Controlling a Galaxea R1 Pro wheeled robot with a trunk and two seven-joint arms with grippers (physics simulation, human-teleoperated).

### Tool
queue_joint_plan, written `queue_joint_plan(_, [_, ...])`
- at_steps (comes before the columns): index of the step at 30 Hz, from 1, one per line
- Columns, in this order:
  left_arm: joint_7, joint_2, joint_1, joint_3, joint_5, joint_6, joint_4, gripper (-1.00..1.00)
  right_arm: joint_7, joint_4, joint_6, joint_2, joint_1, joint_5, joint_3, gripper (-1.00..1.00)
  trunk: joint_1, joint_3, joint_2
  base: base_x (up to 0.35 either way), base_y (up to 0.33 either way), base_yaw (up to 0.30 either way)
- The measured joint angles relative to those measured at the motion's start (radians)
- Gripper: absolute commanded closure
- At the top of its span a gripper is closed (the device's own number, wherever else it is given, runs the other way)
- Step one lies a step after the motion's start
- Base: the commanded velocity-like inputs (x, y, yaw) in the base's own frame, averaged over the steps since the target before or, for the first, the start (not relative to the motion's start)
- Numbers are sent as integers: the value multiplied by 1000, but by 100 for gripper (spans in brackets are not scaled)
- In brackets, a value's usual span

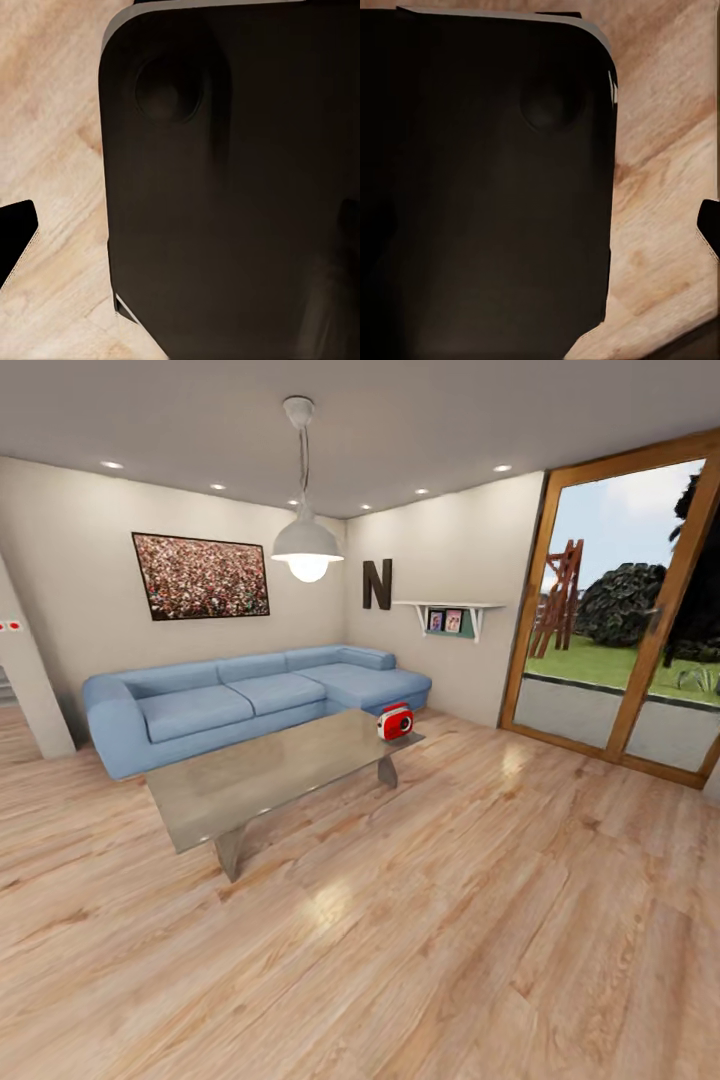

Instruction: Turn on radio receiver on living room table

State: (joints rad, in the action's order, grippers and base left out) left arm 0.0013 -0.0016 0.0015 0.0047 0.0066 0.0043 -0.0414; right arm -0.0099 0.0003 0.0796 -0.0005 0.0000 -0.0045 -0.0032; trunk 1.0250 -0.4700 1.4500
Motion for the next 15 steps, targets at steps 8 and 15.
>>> queue_joint_plan(8, [2, 1, 0, 1, 4, 7, 1, -100, 1, 0, -5, 0, 0, 0, 1, -100, 0, 0, 0, 326, 0, -1])
queue_joint_plan(15, [2, 3, 0, 2, 19, 15, 2, -100, 1, 0, -6, 0, 0, 0, 2, -100, 0, 0, 0, 328, 0, 0])
